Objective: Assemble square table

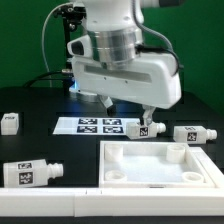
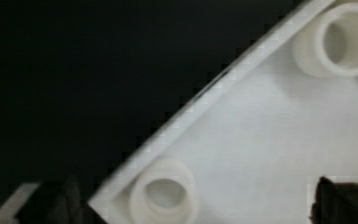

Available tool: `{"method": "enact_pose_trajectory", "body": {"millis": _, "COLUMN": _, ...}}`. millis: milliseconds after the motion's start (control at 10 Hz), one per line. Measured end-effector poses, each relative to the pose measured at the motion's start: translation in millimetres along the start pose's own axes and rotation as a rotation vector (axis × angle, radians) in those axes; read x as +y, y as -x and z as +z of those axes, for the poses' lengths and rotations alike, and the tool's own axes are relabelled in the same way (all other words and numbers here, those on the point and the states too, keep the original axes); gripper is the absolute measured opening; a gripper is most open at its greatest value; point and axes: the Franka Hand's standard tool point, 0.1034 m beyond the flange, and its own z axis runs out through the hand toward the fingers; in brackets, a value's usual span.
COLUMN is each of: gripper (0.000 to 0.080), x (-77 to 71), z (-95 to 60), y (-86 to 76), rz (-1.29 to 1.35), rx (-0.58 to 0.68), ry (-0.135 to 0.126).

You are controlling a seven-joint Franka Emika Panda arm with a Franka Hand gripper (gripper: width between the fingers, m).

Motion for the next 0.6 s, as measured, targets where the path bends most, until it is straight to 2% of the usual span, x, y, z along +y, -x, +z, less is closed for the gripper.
{"method": "enact_pose_trajectory", "body": {"millis": 400, "gripper": 0.0649, "x": 4.2, "z": 4.6, "y": 1.7, "rz": 0.005, "rx": -0.024, "ry": 0.006}}
{"method": "enact_pose_trajectory", "body": {"millis": 500, "gripper": 0.0649, "x": 13.3, "z": 9.5, "y": 8.1, "rz": 0.050, "rx": -0.052, "ry": -0.032}}
{"method": "enact_pose_trajectory", "body": {"millis": 600, "gripper": 0.0649, "x": 33.2, "z": 18.9, "y": 22.9, "rz": 0.102, "rx": -0.125, "ry": -0.066}}
